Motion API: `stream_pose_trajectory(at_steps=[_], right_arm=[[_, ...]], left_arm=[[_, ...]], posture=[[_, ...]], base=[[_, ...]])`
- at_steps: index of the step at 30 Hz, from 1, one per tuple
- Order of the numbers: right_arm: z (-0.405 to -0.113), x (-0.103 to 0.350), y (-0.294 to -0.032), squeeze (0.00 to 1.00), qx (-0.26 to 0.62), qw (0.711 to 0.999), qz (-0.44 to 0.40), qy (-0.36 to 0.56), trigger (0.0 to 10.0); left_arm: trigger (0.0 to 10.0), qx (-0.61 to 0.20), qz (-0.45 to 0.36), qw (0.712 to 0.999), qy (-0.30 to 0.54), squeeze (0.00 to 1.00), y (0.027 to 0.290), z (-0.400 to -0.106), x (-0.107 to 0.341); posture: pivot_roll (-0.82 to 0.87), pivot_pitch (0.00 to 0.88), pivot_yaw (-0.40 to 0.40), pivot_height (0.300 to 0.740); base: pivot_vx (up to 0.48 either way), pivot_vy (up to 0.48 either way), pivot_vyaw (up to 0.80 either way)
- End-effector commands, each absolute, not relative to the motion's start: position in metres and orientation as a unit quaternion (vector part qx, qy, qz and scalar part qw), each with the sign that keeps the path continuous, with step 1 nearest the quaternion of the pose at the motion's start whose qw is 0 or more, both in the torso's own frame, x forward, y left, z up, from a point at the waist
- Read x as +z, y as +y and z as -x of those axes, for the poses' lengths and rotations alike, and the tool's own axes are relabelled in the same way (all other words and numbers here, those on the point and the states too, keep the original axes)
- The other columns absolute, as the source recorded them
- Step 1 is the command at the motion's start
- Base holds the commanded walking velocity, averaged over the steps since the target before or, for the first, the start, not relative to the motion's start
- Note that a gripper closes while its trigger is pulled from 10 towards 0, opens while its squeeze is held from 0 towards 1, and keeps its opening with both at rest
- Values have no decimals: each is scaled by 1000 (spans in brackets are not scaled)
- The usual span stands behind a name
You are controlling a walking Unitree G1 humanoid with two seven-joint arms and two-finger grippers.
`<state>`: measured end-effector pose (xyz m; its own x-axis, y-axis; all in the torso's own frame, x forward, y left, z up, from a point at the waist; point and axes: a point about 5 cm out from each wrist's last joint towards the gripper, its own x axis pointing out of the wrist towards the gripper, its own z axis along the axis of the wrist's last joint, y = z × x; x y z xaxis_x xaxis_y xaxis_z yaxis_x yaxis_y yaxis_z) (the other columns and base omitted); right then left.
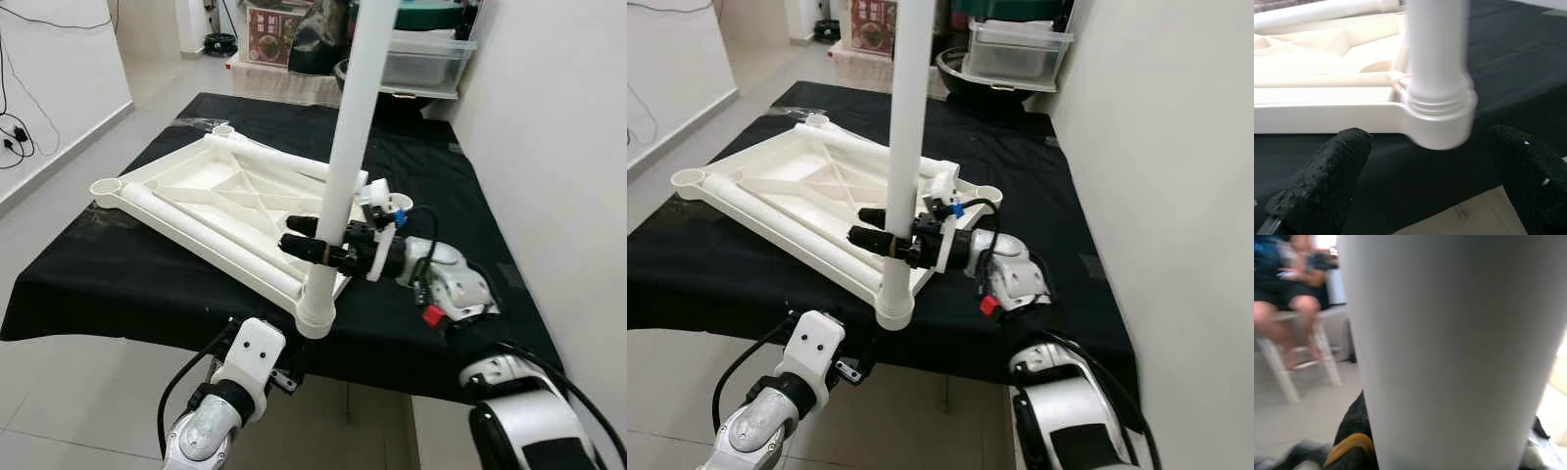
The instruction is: Building children table
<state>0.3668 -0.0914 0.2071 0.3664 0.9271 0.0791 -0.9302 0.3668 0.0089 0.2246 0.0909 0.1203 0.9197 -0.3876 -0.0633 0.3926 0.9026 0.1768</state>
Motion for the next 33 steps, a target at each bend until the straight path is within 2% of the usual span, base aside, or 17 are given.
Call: stream_pose_trajectory(at_steps=[1, 4, 5, 6, 7, 8, 9, 10, 11, 13, 15, 22, 23, 24, 27, 28, 33], right_arm=[[-378, 208, -99, 0, 486, 873, -29, -29, 0], [-382, 208, -101, 0, 463, 885, -35, -26, 0], [-397, 210, -122, 0, 314, 948, -41, -18, 0], [-402, 210, -130, 0, 253, 967, -43, -13, 0], [-402, 210, -130, 0, 253, 967, -43, -13, 0], [-404, 210, -136, 0, 216, 975, -44, -9, 0], [-407, 209, -149, 0, 142, 989, -44, 0, 0], [-407, 209, -149, 0, 142, 989, -44, 0, 0], [-408, 207, -163, 0, 64, 997, -41, 7, 0], [-404, 198, -192, 0, -104, 993, -43, 25, 0], [-399, 193, -200, 0, -177, 983, -46, 31, 0], [-395, 191, -193, 0, -226, 973, -32, 23, 0], [-394, 189, -186, 0, -230, 972, -40, 26, 4275], [-395, 189, -178, 0, -236, 970, -53, 27, 10000], [-396, 191, -170, 0, -232, 971, -61, 19, 10000], [-396, 194, -165, 1000, -236, 970, -65, 13, 10000], [-400, 217, -149, 1000, -160, 979, -114, -62, 10000]], left_arm=[[10000, -202, -95, 974, 22, 0, 90, -223, 116], [10000, -202, -95, 974, 22, 0, 90, -222, 116], [10000, -202, -94, 975, 22, 0, 90, -222, 116], [10000, -202, -94, 975, 22, 0, 90, -222, 116], [10000, -202, -94, 975, 22, 0, 90, -222, 116], [10000, -202, -94, 975, 22, 0, 90, -222, 116], [10000, -203, -94, 975, 22, 0, 90, -223, 116], [10000, -203, -94, 975, 22, 0, 90, -223, 116], [10000, -203, -94, 974, 22, 0, 90, -223, 116], [10000, -203, -95, 974, 22, 0, 90, -223, 116], [10000, -204, -96, 974, 22, 0, 91, -223, 116], [10000, -204, -96, 974, 22, 0, 91, -223, 116], [10000, -204, -96, 974, 22, 0, 91, -223, 116], [10000, -204, -97, 974, 23, 0, 91, -223, 116], [10000, -203, -97, 974, 23, 0, 91, -223, 116], [10000, -203, -97, 974, 23, 0, 91, -223, 116], [10000, -203, -97, 974, 23, 0, 91, -223, 116]], posture=[[139, 7, -130, 740], [139, 7, -130, 740], [135, 6, -130, 740], [135, 6, -130, 740], [135, 6, -130, 740], [135, 6, -130, 740], [131, 5, -128, 740], [131, 5, -128, 740], [131, 6, -128, 740], [132, 5, -127, 740], [131, 5, -125, 740], [130, 6, -125, 740], [134, 7, -126, 740], [134, 7, -126, 740], [133, 6, -125, 740], [133, 6, -125, 740], [134, 4, -127, 740]], base=[[0, 0, 0], [0, 0, 0], [0, 0, 0], [0, 0, 0], [0, 0, 0], [0, 0, 0], [0, 0, 0], [0, 0, 0], [0, 0, 0], [0, 0, 0], [0, 0, 0], [0, 0, 0], [0, 0, 0], [0, 0, 0], [0, 0, 0], [0, 0, 0], [0, 0, 0]])
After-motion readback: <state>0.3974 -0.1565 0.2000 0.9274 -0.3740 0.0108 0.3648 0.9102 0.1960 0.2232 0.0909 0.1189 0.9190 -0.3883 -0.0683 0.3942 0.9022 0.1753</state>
